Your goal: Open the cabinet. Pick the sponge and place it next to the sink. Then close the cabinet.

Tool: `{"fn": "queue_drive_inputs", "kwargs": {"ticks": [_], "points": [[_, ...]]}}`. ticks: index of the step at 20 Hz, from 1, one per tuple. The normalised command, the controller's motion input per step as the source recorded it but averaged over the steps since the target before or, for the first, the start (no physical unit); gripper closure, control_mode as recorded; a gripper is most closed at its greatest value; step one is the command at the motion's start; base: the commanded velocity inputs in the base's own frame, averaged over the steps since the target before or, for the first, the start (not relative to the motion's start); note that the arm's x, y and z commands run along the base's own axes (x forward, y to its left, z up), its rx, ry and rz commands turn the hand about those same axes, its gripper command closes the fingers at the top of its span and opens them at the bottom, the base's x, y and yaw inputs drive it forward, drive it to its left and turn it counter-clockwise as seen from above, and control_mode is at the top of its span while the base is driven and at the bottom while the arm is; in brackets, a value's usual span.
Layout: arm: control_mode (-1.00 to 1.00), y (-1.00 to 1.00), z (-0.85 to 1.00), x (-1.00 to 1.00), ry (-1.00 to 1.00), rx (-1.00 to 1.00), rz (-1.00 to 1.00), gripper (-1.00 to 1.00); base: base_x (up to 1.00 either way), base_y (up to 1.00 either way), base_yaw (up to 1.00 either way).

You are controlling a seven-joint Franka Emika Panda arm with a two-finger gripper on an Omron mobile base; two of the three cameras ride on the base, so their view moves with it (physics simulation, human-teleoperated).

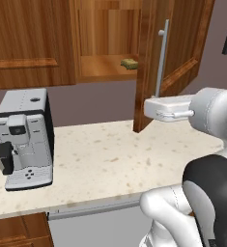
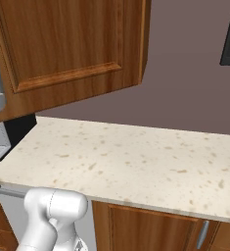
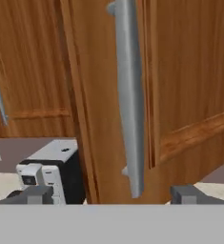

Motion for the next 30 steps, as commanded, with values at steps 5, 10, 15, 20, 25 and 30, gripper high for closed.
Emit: {"fn": "queue_drive_inputs", "kwargs": {"ticks": [5,10,15,20,25,30], "points": [[-1.00,0.60,0.27,-0.48,-0.01,-0.02,0.15,-1.00,0.00,0.00,0.00],[-1.00,0.97,0.10,-0.05,0.15,-0.17,0.09,-1.00,0.00,0.00,0.00],[-1.00,1.00,0.00,0.00,0.28,-0.33,0.00,-1.00,0.00,0.00,0.00],[-1.00,0.47,-0.04,0.27,0.06,-0.32,0.00,-1.00,0.00,0.00,0.00],[-1.00,-0.02,-0.19,0.41,0.00,-0.34,-0.02,-1.00,0.00,0.00,0.00],[-1.00,-0.10,-0.35,0.07,-0.01,-0.41,0.00,-1.00,0.00,0.00,0.00]]}}
